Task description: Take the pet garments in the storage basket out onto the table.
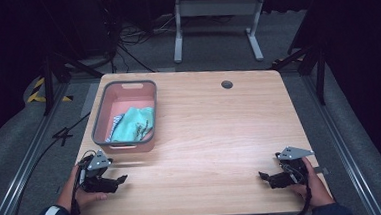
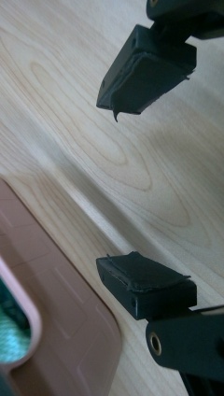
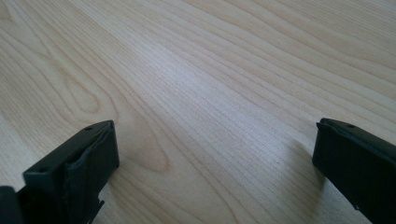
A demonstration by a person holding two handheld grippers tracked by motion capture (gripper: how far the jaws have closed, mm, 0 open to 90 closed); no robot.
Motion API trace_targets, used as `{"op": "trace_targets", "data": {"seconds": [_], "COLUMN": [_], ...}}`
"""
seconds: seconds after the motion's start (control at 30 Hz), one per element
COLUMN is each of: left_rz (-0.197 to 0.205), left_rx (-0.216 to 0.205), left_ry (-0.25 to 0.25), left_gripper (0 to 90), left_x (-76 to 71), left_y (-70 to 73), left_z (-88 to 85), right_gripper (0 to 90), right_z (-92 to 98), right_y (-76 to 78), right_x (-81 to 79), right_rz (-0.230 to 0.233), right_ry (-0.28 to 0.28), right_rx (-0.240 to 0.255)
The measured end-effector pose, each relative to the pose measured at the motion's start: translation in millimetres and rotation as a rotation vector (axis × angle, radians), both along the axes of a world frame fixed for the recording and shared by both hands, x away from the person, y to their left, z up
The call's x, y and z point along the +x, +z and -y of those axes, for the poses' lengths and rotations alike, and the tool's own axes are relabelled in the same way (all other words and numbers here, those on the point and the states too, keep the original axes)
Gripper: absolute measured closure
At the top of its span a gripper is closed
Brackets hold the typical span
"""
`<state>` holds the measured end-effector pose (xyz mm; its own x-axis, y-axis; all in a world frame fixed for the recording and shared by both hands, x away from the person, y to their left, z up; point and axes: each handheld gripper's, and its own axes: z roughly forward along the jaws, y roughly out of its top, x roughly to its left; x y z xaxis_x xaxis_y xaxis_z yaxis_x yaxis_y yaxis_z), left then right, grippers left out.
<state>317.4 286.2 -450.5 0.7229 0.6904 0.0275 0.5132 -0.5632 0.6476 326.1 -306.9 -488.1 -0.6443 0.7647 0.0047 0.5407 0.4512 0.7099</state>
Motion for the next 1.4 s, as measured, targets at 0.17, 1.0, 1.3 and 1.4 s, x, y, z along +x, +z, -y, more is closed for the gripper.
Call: {"op": "trace_targets", "data": {"seconds": [0.17,1.0,1.3,1.4], "left_rz": [0.012,0.129,0.07,0.062], "left_rx": [-0.044,-0.044,0.031,0.057], "left_ry": [0.007,0.051,0.028,0.029], "left_gripper": [19.5,17.2,17.9,18.7], "left_x": [-3.5,25.6,79.3,89.3], "left_y": [12.7,81.8,104.0,104.9], "left_z": [1.3,5.7,20.9,24.9], "right_gripper": [0.6,0.6,0.5,0.5], "right_z": [0.0,0.0,0.1,0.1], "right_y": [0.0,0.0,0.0,0.0], "right_x": [0.0,0.0,-0.2,-0.2], "right_rz": [0.0,0.0,0.0,0.0], "right_ry": [0.0,0.0,-0.001,-0.001], "right_rx": [0.0,0.0,0.0,0.0]}}
